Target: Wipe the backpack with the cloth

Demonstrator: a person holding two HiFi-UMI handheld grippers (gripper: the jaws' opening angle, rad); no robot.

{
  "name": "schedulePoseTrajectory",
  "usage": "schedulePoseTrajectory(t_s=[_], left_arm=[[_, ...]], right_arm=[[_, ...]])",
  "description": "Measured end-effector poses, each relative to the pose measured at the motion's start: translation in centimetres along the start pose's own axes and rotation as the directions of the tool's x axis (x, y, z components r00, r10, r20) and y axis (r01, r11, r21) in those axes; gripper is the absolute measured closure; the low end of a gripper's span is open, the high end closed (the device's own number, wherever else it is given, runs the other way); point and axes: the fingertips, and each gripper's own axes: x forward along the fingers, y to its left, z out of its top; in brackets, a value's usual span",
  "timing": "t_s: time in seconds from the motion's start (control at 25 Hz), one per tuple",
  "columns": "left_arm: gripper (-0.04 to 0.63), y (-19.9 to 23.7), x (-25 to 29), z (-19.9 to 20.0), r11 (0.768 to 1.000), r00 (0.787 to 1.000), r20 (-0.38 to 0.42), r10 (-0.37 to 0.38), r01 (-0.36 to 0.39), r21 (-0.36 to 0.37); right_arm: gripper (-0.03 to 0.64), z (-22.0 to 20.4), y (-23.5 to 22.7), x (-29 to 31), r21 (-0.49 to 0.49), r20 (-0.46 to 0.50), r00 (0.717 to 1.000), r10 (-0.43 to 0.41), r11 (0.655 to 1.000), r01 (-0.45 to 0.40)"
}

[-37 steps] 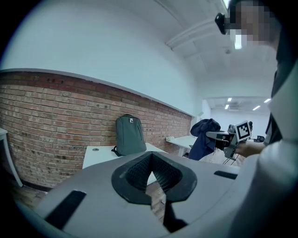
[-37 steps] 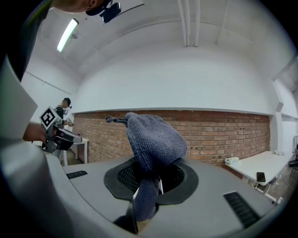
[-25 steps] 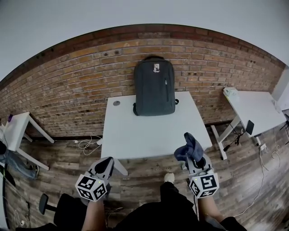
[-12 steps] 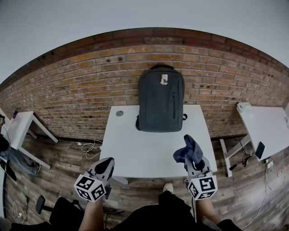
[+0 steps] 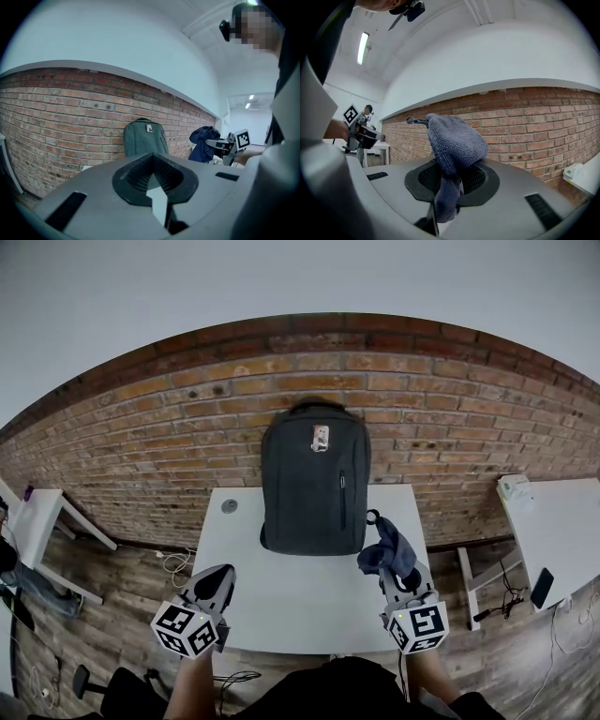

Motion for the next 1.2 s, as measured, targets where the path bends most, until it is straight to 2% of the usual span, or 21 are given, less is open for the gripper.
schedulePoseTrajectory(t_s=[0.2, 0.4, 0.8, 1.04, 1.2], left_arm=[[0.601, -1.3, 5.0, 1.7, 0.999, 1.0, -0.017, -0.021, 0.021, 0.027], [0.601, -2.0, 7.4, 2.2, 0.999, 1.0, -0.025, -0.016, 0.017, 0.031], [0.6, -0.4, 8.1, 1.4, 1.0, 0.999, -0.041, 0.009, -0.009, -0.007], [0.6, 1.2, 9.6, 1.9, 0.999, 0.998, -0.044, -0.041, 0.042, 0.001], [0.6, 2.5, 10.0, 2.1, 0.998, 0.997, -0.031, -0.065, 0.064, -0.008]], right_arm=[[0.552, 0.2, -3.5, 2.3, 0.001, -0.006, 1.0, 0.018, 1.0, -0.018], [0.552, -0.3, -5.7, 3.7, 0.006, -0.024, 0.999, 0.04, 0.999, -0.039], [0.552, -0.8, -5.1, 5.9, 0.004, -0.056, 0.995, 0.083, 0.997, -0.082], [0.552, 0.6, -4.6, 7.6, -0.017, -0.048, 0.995, 0.091, 0.996, -0.092], [0.552, 1.6, -4.8, 9.5, -0.086, -0.075, 0.993, 0.091, 0.992, -0.097]])
